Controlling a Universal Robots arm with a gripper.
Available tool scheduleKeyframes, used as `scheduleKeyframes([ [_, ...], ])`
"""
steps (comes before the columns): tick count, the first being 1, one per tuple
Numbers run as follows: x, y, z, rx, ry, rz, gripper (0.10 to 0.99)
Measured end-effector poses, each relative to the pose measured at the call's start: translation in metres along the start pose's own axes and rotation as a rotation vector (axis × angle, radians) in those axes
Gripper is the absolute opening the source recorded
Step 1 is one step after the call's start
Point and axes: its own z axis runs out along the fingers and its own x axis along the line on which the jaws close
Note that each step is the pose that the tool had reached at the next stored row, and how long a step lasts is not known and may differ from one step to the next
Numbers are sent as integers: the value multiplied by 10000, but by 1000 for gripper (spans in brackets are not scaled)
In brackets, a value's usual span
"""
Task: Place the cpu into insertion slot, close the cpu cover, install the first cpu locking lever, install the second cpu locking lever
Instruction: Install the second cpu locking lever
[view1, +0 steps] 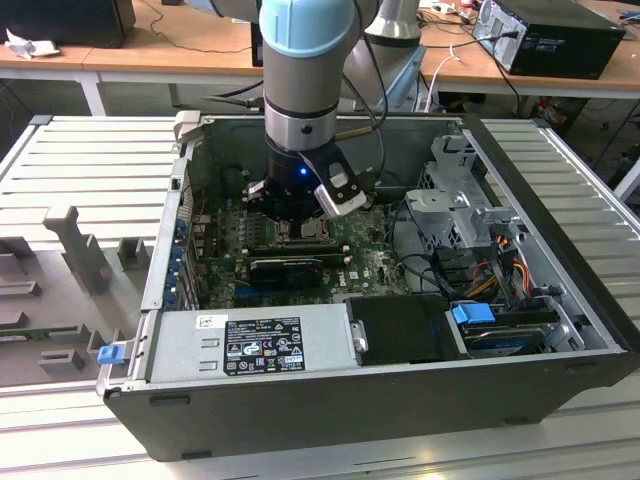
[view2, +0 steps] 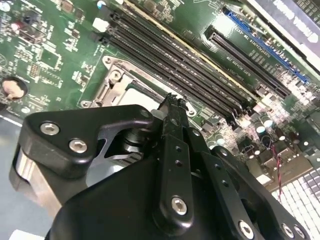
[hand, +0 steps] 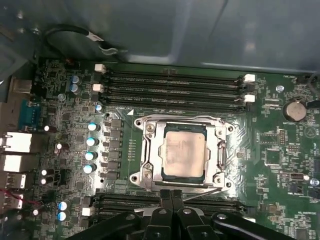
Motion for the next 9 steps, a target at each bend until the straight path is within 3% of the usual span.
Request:
scheduleKeyframes([
  [2, 8, -6, 28, -14, 0, -1, 106],
  [5, 50, -44, 25, -93, -5, -2, 106],
  [9, 75, -75, 21, -116, 7, -114, 106],
])
